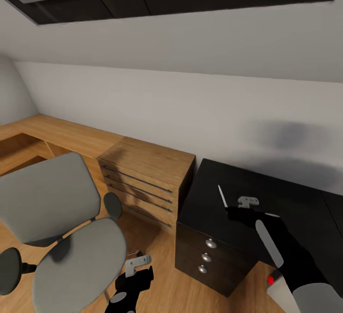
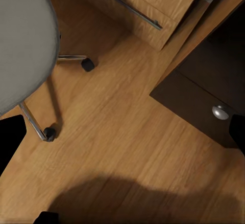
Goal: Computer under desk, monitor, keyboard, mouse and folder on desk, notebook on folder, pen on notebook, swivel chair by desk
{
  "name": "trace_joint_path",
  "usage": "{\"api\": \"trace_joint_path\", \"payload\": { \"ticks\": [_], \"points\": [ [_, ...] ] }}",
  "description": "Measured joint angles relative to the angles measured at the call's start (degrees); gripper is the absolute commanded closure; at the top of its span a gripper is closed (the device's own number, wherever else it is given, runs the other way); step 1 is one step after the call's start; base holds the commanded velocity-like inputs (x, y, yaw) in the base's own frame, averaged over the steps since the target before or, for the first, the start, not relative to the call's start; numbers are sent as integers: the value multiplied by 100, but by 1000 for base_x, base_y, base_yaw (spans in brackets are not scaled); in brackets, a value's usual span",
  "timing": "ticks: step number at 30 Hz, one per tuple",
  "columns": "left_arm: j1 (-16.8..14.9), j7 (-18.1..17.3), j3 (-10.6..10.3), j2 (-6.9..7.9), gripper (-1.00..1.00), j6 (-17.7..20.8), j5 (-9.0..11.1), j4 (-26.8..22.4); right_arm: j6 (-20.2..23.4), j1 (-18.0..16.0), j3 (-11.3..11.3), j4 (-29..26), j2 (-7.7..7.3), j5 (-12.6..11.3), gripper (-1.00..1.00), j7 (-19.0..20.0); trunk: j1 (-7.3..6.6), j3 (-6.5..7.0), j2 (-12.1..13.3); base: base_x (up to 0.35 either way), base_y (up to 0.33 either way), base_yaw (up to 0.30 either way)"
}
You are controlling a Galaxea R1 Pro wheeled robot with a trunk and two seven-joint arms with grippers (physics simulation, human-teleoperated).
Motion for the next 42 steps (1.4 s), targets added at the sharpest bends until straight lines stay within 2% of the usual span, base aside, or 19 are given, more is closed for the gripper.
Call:
{"api": "trace_joint_path", "payload": {
  "ticks": [8, 9, 19, 23, 28, 33, 42],
  "points": [
    [0, 0, 1, 0, -100, 0, 0, 2, 14, 0, -51, -47, -12, -272, 100, -5, -176, 144, 322, -4, 0, -13],
    [0, 6, 1, 0, -100, 0, 0, 2, 9, 1, -183, -52, -17, -341, 100, -8, -198, 162, 362, 0, 0, -160],
    [0, 9, 1, 0, -100, 0, 0, 2, 4, 0, -248, -51, -16, -359, 100, -8, -419, 343, 764, 0, 0, -73],
    [0, 9, 1, 3, -100, 0, 0, 2, 6, 0, -322, -51, -16, -356, 100, -6, -419, 344, 766, 0, 0, -1],
    [1, 1, 6, 8, -100, 0, 0, 2, -2, 0, -564, -47, -30, -353, 100, -24, -419, 344, 766, 0, 0, -14],
    [0, 1, 9, 14, -100, 1, 0, 2, -2, 1, -708, -44, -30, -356, 100, -30, -419, 344, 766, 0, 0, -157],
    [0, 0, 10, 16, -100, 1, -1, 9, -1, 1, -799, -31, -30, -356, 100, -32, -419, 344, 766, 0, 0, -268]
  ]
}}
